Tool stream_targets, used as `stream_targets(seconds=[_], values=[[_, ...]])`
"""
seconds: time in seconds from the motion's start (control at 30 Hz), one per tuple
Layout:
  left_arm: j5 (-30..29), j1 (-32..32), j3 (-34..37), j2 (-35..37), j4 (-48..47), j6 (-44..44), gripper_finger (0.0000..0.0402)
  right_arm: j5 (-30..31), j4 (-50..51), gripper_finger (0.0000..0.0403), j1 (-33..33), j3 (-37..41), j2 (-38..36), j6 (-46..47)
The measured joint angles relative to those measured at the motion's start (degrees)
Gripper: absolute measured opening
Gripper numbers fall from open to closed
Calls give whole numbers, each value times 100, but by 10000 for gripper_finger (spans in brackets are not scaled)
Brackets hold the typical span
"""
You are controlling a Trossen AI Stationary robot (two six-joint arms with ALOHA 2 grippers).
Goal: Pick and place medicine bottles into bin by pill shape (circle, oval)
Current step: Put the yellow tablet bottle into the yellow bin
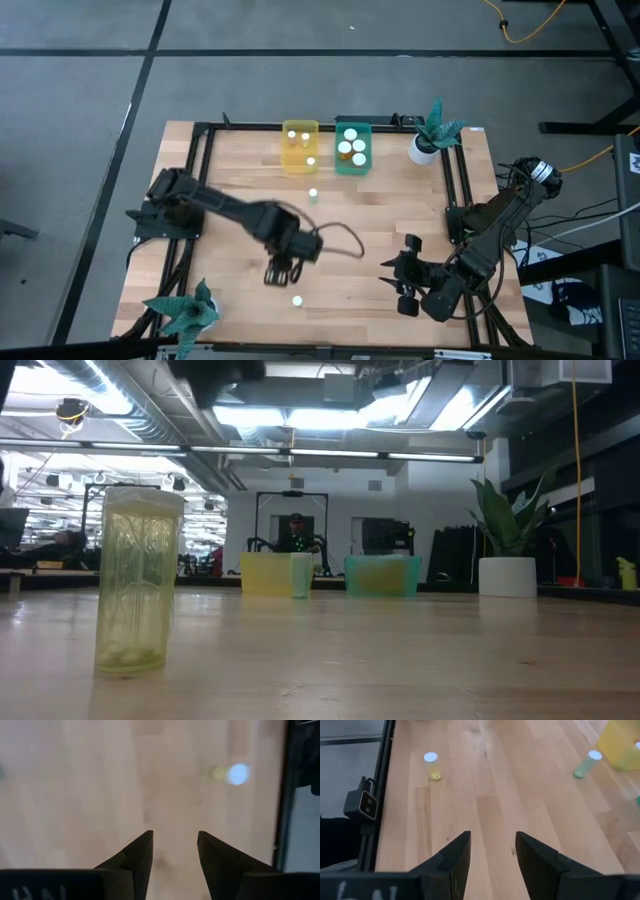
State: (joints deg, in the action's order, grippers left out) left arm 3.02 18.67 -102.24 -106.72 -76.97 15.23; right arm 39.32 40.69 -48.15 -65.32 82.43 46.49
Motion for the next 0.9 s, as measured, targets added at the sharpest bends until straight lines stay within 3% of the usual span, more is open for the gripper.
stream_targets(seconds=[0.17, 0.33, 0.53, 0.67, 0.8, 0.9], values=[[-223, 475, 2, 0, 61, 775, 147, 91, 490, 158, -179, -329, -254, -232], [-448, 629, 2, 0, 193, 1450, 147, 839, 1454, 158, -564, -676, -883, -753], [-596, 661, 2, 0, 309, 1777, 147, 885, 1350, 158, -654, -698, -1386, -395], [-664, 660, 2, 0, 441, 1887, 147, 1064, 2038, 158, -593, -549, -1578, -953], [-806, 668, 2, 0, 479, 2115, 147, 1951, 2969, 158, -231, 160, -2511, 490], [-826, 684, 2, 0, 487, 2191, 147, 2217, 2513, 158, -92, 1204, -3531, 1428]])
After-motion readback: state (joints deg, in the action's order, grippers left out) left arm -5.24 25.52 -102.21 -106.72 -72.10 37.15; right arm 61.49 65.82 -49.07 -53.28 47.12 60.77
